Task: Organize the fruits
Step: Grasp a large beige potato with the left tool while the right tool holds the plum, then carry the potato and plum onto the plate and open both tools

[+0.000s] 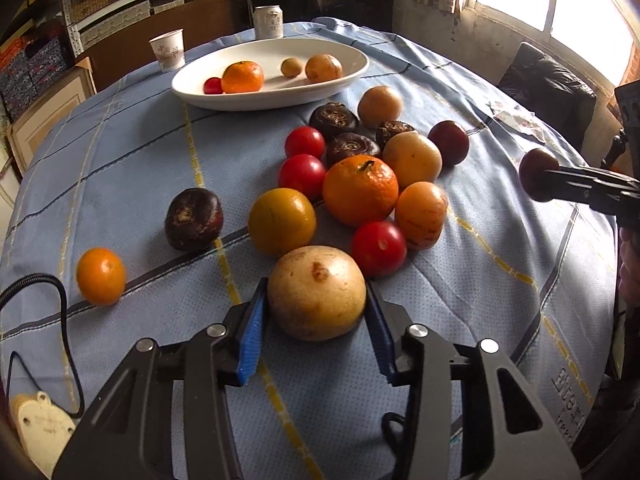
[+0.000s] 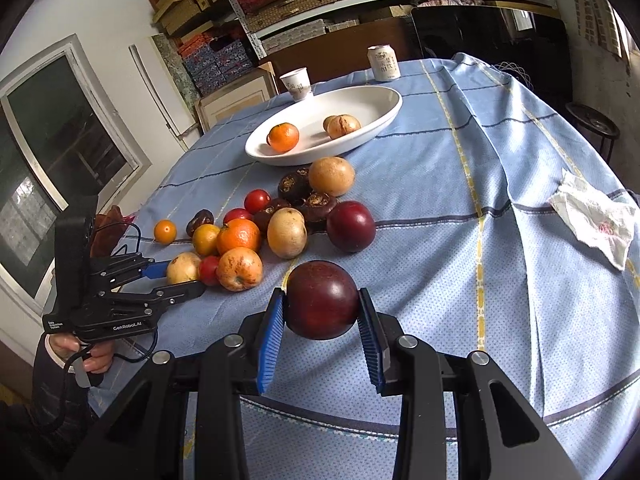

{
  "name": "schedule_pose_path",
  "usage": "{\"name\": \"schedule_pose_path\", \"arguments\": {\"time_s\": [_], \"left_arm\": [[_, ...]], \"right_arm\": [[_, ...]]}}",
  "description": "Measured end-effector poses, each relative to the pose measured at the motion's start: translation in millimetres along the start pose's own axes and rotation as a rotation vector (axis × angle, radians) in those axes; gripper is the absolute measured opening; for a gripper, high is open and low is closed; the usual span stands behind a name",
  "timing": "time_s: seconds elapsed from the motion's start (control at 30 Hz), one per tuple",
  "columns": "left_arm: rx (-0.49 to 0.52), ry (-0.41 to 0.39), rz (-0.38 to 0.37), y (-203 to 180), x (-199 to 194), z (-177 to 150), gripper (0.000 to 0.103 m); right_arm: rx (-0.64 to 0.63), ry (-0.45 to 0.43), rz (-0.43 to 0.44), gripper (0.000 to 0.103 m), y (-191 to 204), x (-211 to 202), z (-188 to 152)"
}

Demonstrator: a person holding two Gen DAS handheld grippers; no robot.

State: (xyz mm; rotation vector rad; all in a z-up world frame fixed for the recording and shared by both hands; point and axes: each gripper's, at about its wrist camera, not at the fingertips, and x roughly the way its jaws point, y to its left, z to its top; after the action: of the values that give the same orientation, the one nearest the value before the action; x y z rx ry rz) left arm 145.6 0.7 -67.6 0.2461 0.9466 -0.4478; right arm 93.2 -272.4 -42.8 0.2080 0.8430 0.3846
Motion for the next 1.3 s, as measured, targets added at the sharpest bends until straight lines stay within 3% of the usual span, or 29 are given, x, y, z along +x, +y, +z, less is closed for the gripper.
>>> {"name": "schedule_pose_path", "arguments": {"time_s": [0.17, 0.27, 0.4, 0.53, 0.7, 0.8, 1.1, 1.13, 1.17, 1.2, 1.3], "left_arm": [[-0.025, -0.042, 0.004, 8.9, -32.0, 0.2, 0.045], [-0.068, -0.099, -0.023, 20.4, -54.3, 19.9, 0.045], [-0.123, -0.197, -0.02, 38.2, -67.5, 69.3, 0.045], [-0.151, -0.224, -0.004, 55.2, -44.7, 128.9, 0.045], [-0.211, -0.134, -0.005, 83.5, 21.3, 195.2, 0.045], [-0.225, -0.091, 0.011, 94.3, 54.0, 217.7, 0.045], [-0.238, 0.011, 0.056, 110.0, 107.4, 232.9, 0.046], [-0.25, 0.009, 0.071, 110.7, 105.6, 232.5, 0.06], [-0.263, -0.002, 0.081, 111.4, 101.6, 232.0, 0.083], [-0.281, -0.025, 0.09, 111.7, 92.1, 230.2, 0.092], [-0.296, -0.116, 0.095, 106.0, 49.1, 220.1, 0.095]], "right_arm": [[-0.035, -0.004, 0.018, 0.037, 4.8, -3.2, 16.3], [-0.068, -0.02, 0.042, 0.037, 10.8, -3.5, 37.8], [-0.111, -0.061, 0.066, 0.037, 20.7, 7.8, 82.6], [-0.122, -0.042, 0.074, 0.037, 24.4, 44.1, 125.7], [-0.131, 0.033, 0.038, 0.037, 28.4, 106.1, 162.5], [-0.133, 0.058, 0.035, 0.037, 28.8, 129.9, 172.3], [-0.135, 0.086, 0.021, 0.038, 24.3, 157.8, 179.7], [-0.136, 0.082, 0.022, 0.039, 24.7, 155.7, 179.3], [-0.135, 0.078, 0.03, 0.046, 25.0, 153.1, 180.1], [-0.133, 0.071, 0.038, 0.049, 25.1, 149.2, 182.0], [-0.159, -0.006, 0.04, 0.049, 30.2, 113.6, 180.2]]}}
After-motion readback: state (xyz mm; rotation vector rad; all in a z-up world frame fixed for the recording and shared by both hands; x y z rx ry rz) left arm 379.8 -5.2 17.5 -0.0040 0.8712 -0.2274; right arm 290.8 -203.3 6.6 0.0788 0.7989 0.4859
